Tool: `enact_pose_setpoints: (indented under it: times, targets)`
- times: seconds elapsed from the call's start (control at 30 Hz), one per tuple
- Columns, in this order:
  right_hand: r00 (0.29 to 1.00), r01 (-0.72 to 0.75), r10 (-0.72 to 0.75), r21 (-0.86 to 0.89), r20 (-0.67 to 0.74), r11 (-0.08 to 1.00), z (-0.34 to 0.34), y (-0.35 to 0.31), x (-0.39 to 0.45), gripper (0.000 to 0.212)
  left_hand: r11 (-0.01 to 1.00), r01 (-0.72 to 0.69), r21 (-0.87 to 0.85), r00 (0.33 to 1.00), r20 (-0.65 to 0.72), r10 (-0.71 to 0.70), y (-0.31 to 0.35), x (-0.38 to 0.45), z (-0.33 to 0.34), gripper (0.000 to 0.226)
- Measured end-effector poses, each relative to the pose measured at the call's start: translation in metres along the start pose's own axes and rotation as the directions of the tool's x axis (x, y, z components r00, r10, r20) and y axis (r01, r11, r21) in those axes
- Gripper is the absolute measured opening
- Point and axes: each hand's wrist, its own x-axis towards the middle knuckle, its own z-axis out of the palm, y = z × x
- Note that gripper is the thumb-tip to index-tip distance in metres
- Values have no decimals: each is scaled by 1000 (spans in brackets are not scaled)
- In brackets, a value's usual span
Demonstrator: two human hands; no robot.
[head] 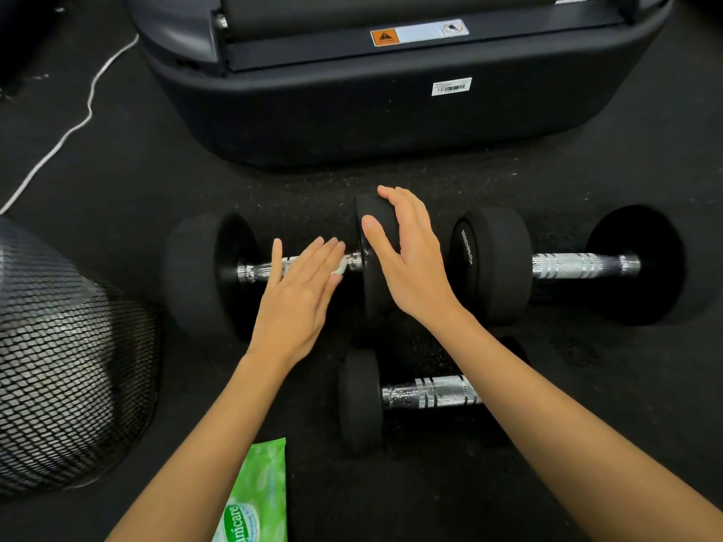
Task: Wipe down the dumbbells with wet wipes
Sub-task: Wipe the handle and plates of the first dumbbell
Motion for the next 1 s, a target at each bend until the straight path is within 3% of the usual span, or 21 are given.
enact_pose_setpoints:
  times: [0.27,0.5,0.7,0.83,0.93,1.0]
  targets:
    - [1000,1,-1,-2,-1,1000,0,1,2,47,993,-94,72,994,66,89,5,-4,2,49]
    - [1000,-5,5,-8,1,1000,0,0,2,47,1000,-1,-16,1000,-10,1,5,3,7,46]
    - [1000,-2,2,-1,7,1000,0,0,2,47,991,-35,127,999,0,35,2,-17,7,48]
    - [1000,-5,5,-13,6,1000,-1,-1,2,47,997,73,32,997,7,-73,11,6,-4,42]
    - [1000,-5,5,-19,9,1000,-2,-1,3,47,970,222,-103,963,176,-202,21,47,-10,38]
    - [1000,-3,3,-19,14,1000,-2,-1,3,47,946,253,-201,951,229,-205,18,57,-14,39]
